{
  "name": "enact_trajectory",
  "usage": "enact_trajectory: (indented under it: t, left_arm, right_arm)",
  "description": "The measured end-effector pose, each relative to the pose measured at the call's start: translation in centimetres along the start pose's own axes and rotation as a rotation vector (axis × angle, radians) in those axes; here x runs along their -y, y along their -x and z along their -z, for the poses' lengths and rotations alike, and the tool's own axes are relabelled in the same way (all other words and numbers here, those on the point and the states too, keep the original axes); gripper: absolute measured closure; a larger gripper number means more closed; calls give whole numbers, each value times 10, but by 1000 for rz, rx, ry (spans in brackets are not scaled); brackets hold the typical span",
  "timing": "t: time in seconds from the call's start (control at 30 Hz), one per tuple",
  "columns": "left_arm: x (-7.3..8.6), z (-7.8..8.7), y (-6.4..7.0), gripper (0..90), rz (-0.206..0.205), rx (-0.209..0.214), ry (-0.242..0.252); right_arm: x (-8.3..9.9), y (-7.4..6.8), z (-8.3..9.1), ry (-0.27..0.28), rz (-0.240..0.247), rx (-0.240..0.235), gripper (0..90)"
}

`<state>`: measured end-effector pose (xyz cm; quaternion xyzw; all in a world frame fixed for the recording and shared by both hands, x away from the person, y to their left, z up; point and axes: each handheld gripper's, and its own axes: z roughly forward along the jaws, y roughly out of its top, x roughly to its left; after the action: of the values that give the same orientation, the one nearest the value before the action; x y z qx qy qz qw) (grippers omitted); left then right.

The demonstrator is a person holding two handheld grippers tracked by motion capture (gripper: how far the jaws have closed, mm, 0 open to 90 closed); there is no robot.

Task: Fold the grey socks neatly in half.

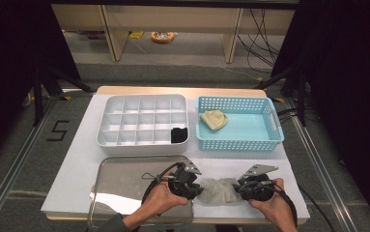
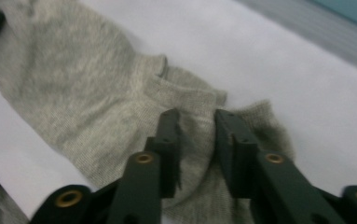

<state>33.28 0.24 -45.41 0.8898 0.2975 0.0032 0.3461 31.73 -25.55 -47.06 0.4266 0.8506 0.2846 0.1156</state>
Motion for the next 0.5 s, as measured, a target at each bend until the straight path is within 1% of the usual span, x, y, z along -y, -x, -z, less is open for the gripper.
enact_trajectory:
  t: [0.03, 0.07, 0.1, 0.13, 0.17, 0.2, 0.23, 0.27, 0.3, 0.33, 0.4, 0.43, 0.47, 0.5]
  left_arm:
    - [0, 0, 1, 817, 8, -1, 7]
    - [-1, 1, -1, 816, -19, 1, -15]
    - [-1, 2, -1, 815, -16, 1, -10]
    - [-1, 2, 0, 815, -18, 2, -9]
    - [-1, 3, 0, 815, -12, 5, 1]
    - [-1, 4, 3, 815, 18, 10, 8]
    - [-2, 5, 4, 815, 30, 15, 15]
    - [-3, 4, 4, 814, 27, 18, 43]
    - [-4, 4, 5, 814, 11, 23, 39]
    - [-5, 2, 7, 814, 19, 31, 47]
    - [-7, -4, 10, 812, 8, 33, 36]
    - [-7, -8, 11, 808, 7, 35, 28]
    - [-8, -16, 11, 784, 8, 31, 19]
    - [-8, -16, 11, 769, 8, 31, 19]
  right_arm:
    - [0, 0, 0, 0, 0, 0, 755]
    - [-1, -1, 0, -5, 2, 1, 802]
    - [-1, -1, 1, -4, 16, 2, 832]
    - [-2, -1, 3, 23, 40, 7, 846]
    - [-3, -2, 6, 36, 38, 12, 851]
    - [-4, -4, 11, 44, 14, 9, 852]
    - [-5, 1, 16, 67, 62, 26, 852]
    - [-4, 4, 25, 87, 35, 35, 852]
    - [-4, 8, 31, 77, 20, 34, 852]
    - [-4, 8, 31, 77, 20, 34, 852]
    - [-1, 15, 33, 90, 39, 39, 851]
    - [1, 14, 34, 63, 9, 33, 850]
    - [5, 18, 30, 50, 28, 51, 849]
    - [6, 20, 28, 41, 27, 63, 847]
